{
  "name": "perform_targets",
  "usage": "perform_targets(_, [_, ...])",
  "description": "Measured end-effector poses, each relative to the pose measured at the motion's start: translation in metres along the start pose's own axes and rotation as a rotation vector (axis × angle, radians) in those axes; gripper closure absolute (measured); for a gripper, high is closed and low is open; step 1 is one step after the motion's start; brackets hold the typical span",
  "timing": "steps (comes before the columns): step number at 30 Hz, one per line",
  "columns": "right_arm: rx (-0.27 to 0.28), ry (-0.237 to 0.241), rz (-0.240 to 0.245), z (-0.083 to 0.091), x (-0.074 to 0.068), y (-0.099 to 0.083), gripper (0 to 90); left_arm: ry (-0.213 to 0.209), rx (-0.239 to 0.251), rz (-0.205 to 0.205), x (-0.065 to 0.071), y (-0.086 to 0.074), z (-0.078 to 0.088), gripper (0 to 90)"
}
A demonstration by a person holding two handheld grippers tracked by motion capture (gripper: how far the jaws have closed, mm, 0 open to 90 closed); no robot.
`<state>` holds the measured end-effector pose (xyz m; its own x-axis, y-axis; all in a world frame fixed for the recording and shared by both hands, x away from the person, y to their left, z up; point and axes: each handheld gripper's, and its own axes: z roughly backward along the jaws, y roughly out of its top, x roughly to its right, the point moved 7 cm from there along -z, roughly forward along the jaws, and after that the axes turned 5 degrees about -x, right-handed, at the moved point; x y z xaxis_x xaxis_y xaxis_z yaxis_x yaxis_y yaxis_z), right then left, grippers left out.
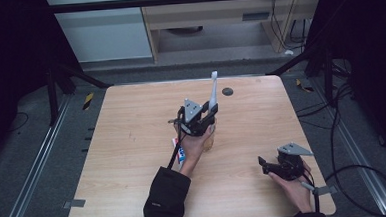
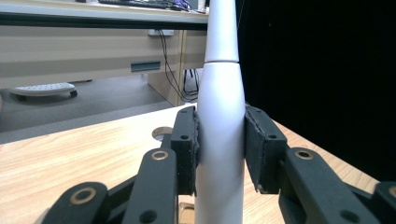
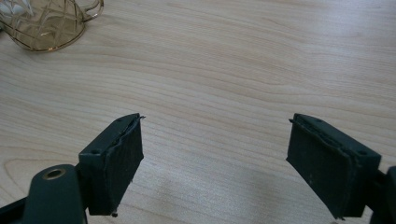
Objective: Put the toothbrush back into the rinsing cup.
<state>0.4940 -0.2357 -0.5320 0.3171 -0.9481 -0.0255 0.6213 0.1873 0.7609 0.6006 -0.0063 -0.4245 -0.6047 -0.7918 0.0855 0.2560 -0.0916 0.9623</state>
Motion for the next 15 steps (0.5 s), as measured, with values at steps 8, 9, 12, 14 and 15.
perform_targets(8, [-0.004,-0.002,0.001,-0.001,0.000,0.000,18.3,0.003,-0.026,0.003,0.001,-0.013,-0.001,66.5])
perform_targets(9, [-0.005,-0.002,0.001,-0.001,0.000,-0.001,18.3,0.002,-0.029,0.003,0.001,-0.015,-0.001,66.5])
perform_targets(12, [-0.008,0.001,-0.002,0.000,-0.001,-0.001,18.3,0.003,-0.043,0.002,0.001,-0.020,-0.001,66.4])
perform_targets(14, [-0.007,0.001,0.001,0.000,-0.001,-0.001,18.3,0.007,-0.056,-0.006,0.001,-0.022,-0.001,66.4])
perform_targets(15, [-0.006,-0.002,0.003,-0.001,0.000,-0.001,18.3,0.014,-0.066,-0.013,0.001,-0.025,-0.001,66.3])
